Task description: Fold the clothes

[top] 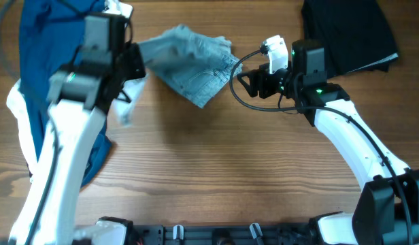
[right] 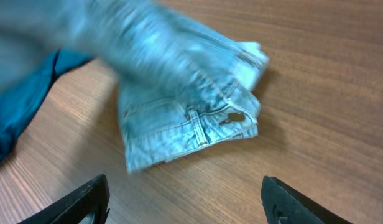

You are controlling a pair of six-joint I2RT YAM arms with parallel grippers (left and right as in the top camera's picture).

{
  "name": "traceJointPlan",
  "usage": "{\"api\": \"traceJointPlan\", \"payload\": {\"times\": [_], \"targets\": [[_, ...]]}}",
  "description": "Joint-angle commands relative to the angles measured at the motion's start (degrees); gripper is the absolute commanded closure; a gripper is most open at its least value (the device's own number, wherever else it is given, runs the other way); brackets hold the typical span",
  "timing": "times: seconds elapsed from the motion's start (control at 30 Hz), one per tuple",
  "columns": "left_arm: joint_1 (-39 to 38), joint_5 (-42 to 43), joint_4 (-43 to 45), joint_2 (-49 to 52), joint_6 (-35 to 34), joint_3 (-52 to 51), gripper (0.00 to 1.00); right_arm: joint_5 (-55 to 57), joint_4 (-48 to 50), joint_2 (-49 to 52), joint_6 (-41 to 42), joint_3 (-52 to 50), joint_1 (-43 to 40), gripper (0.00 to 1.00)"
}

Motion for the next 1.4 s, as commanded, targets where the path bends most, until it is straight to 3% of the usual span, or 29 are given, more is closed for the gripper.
{"api": "traceJointPlan", "payload": {"times": [0.0,0.17,0.4,0.57,0.67,0.8,1.17,1.23,1.3,1.37], "targets": [[0.2,-3.1,-0.5,-7.5,1.4,0.1,0.96,-1.5,2.2,0.6,-4.3,0.9,0.9,0.21],[0.2,-2.0,-2.1,-8.5,1.2,0.1,0.96,-1.6,-0.5,3.8,-5.4,0.9,3.7,0.21],[0.7,-2.7,-6.3,-0.8,1.0,0.1,0.96,-4.1,-6.5,10.5,-6.4,0.9,7.3,0.18],[3.9,-2.6,-11.4,3.5,-3.6,0.1,0.96,-2.6,-1.4,14.8,-6.8,0.9,9.5,0.19],[5.4,-2.4,-12.1,3.0,-3.8,0.1,0.96,-2.8,2.3,18.3,-4.9,0.9,10.1,0.2],[6.4,-2.5,-14.4,2.7,-3.8,0.1,0.96,-6.1,6.4,20.4,-3.6,0.9,10.4,0.29],[6.6,-2.5,-15.6,2.7,-3.7,0.1,0.96,-5.7,11.5,25.8,-3.3,0.9,16.5,0.29],[6.6,-2.5,-15.6,2.7,-3.7,0.1,0.96,-4.1,11.5,25.9,-2.6,1.0,16.3,0.4],[6.6,-2.5,-15.6,2.7,-3.7,0.1,0.96,-4.1,11.4,25.6,-1.8,1.7,16.0,0.64],[6.6,-2.5,-15.6,2.7,-3.8,0.1,0.96,-4.1,10.1,24.6,-0.7,3.3,15.5,0.8]]}}
